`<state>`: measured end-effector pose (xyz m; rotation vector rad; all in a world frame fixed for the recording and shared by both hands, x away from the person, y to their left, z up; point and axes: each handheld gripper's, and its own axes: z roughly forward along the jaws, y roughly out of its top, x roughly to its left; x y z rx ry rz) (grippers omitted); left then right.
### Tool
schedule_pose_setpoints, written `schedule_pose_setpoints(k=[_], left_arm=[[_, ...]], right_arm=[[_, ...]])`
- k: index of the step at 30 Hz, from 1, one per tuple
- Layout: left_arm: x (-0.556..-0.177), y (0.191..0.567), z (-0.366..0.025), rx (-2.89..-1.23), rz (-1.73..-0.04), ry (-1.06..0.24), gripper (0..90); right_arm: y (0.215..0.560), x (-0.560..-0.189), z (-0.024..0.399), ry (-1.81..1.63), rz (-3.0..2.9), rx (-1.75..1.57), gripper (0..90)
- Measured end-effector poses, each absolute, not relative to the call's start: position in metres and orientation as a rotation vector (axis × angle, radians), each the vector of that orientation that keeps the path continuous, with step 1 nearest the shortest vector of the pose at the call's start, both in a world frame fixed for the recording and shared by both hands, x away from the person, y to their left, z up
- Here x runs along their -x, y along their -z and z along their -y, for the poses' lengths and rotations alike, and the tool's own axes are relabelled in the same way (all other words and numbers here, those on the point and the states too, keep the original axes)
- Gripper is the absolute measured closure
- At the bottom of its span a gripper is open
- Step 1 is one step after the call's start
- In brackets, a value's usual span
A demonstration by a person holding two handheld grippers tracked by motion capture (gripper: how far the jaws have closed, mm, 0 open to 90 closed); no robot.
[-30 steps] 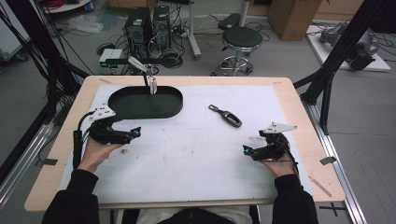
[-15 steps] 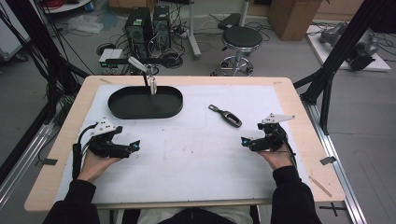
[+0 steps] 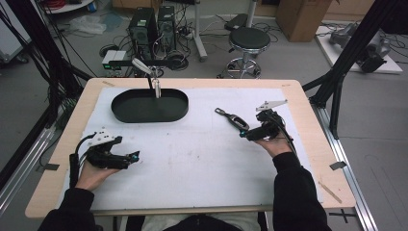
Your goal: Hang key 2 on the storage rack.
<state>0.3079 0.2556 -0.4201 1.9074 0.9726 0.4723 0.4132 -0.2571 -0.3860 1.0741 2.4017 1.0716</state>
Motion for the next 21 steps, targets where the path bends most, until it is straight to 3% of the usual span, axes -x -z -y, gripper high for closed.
schedule_pose_setpoints(k=[21], left_arm=[[-0.300,0.438,-0.269,-1.912,-1.026,-0.452,7.4]], right_arm=[[0.385,-0.501,0.210,-0.892,-2.535,-1.038,1.5]])
